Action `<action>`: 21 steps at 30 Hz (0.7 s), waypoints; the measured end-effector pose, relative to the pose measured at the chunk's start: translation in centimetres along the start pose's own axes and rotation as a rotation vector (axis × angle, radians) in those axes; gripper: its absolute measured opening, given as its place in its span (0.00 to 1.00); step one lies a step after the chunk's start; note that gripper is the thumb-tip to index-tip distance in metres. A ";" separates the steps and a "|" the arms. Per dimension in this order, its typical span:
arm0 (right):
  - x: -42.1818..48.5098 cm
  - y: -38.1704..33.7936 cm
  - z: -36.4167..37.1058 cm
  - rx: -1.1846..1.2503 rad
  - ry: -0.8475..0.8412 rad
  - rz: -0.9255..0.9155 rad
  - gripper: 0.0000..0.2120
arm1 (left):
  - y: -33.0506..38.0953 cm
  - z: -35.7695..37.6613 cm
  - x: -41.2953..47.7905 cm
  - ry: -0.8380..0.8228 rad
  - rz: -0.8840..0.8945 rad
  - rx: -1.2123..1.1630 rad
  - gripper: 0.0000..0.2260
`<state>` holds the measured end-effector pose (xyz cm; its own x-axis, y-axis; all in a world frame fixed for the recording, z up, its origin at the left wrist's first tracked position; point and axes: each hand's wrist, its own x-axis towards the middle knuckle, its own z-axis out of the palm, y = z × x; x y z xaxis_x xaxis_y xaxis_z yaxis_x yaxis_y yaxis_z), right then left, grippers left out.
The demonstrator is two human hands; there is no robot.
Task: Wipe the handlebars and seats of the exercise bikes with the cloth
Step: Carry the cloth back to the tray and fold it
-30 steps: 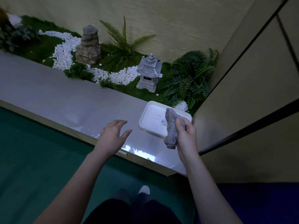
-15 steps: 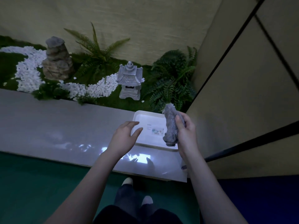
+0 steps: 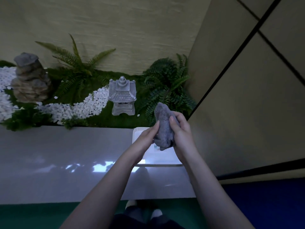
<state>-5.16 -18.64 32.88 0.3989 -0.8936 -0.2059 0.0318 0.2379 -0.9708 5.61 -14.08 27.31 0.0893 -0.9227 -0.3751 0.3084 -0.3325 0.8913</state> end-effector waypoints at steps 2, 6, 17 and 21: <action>0.6 -0.1 0.5 0.081 -0.024 0.012 0.07 | -0.1 -0.2 0.6 -0.135 0.001 -0.270 0.24; 1.7 0.4 0.5 -0.060 -0.043 -0.042 0.06 | -0.2 -0.6 1.5 -0.108 0.011 -0.433 0.18; 3.2 1.9 -1.1 -0.446 0.064 -0.181 0.07 | 1.7 -1.0 0.9 0.205 0.093 -0.436 0.21; 3.0 2.0 -1.9 -0.320 0.039 -0.093 0.09 | 2.3 -1.0 1.3 0.252 0.059 -0.451 0.13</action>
<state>-5.60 -21.59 30.10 0.3722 -0.9212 -0.1129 -0.2258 0.0282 -0.9738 7.35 -15.84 28.63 0.3268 -0.8434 -0.4264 0.6681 -0.1129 0.7354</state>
